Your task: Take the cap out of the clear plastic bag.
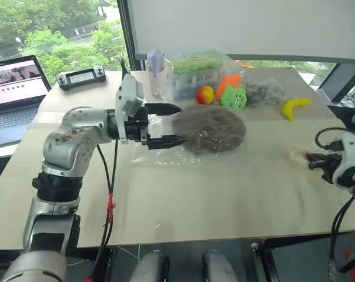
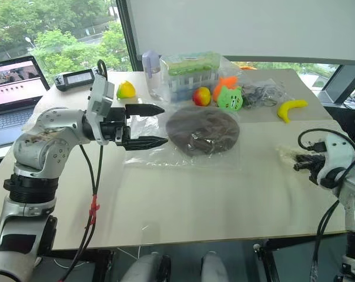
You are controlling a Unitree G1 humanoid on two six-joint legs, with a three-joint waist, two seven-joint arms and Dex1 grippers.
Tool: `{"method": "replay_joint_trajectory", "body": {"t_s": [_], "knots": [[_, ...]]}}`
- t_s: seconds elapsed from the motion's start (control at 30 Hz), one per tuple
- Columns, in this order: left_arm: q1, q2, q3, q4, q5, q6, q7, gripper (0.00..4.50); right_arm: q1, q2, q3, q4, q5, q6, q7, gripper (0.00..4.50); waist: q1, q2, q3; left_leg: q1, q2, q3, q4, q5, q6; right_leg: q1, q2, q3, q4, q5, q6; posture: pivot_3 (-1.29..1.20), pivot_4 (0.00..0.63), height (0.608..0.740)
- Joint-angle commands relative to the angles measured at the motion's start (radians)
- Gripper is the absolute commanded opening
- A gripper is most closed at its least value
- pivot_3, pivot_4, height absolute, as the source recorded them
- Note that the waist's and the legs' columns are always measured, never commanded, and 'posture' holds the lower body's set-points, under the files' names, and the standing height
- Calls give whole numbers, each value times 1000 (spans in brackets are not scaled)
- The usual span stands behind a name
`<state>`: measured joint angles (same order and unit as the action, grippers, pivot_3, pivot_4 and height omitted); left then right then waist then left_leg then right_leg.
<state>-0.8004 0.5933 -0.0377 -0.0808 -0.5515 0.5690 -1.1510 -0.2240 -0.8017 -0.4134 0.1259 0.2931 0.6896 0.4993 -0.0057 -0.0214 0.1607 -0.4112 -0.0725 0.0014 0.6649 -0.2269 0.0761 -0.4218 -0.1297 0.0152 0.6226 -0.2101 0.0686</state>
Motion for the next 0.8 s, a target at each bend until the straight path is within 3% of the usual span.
{"method": "replay_joint_trajectory", "body": {"t_s": [0.03,0.2,0.43,0.63,0.8], "knots": [[-16,0,10,-27,-5,-18,3,4500,15,2,-8,49,-34,-101,-9,369,0,0,0,0,0,0,0,0,0,0,0,0,0,0,0,0,150,739],[-2,5,18,-40,-24,-8,-8,4500,43,15,-11,18,-20,-91,-5,1993,-5,0,0,1,0,0,0,0,0,1,0,0,-1,0,0,0,150,739],[-5,1,8,-26,-9,-12,-9,4500,36,-79,72,-188,-81,-22,3,4326,-9,0,0,1,0,0,0,0,0,0,0,1,0,0,0,0,150,739],[44,36,-26,-40,14,-13,-43,4500,-46,-114,92,-388,17,124,74,4480,-8,0,0,1,0,0,0,0,0,0,0,1,0,0,0,0,150,739],[59,35,-32,-25,44,-32,-23,4500,-99,-33,151,-456,105,222,90,4480,-3,-1,1,-1,1,-2,2,-1,1,0,0,-1,-2,0,0,0,150,739]]}}
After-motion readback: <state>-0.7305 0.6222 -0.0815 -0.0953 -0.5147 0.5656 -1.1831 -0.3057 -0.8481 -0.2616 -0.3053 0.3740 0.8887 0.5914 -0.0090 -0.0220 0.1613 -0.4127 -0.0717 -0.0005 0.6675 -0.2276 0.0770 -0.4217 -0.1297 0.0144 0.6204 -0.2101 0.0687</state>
